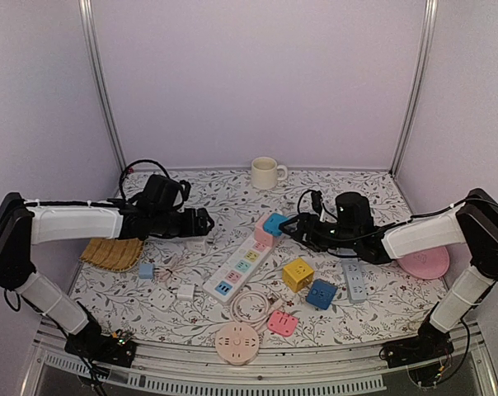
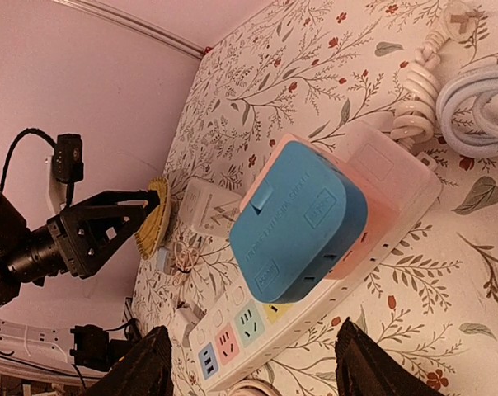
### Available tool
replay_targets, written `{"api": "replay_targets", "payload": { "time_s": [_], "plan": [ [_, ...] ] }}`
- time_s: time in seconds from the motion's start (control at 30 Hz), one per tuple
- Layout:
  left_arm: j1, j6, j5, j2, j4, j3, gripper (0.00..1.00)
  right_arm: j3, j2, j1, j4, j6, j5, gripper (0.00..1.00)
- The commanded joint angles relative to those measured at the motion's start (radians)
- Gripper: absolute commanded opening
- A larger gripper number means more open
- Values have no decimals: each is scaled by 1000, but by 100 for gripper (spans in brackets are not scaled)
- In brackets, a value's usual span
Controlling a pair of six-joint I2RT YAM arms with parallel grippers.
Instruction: Pull the plug off the socket
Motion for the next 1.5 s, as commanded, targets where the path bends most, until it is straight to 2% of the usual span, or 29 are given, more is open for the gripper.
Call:
{"api": "replay_targets", "payload": {
  "time_s": [0.0, 0.17, 0.37, 1.13, 1.47],
  "plan": [
    [-105, 6, -55, -17, -29, 6, 89, 0, 23, 7, 55, 21, -24, 68],
    [-223, 5, -93, 61, -33, 52, 86, 2, 43, 6, 75, 38, -31, 68],
    [-307, 11, -139, 192, -61, 131, 87, 8, 67, 5, 86, 51, -24, 68],
    [-394, 96, -222, 435, -142, 259, 89, 54, 184, -34, 192, 115, -70, 67],
    [-404, 80, -269, 447, -172, 269, 74, 73, 257, -51, 276, 174, -128, 66]
  ]
}}
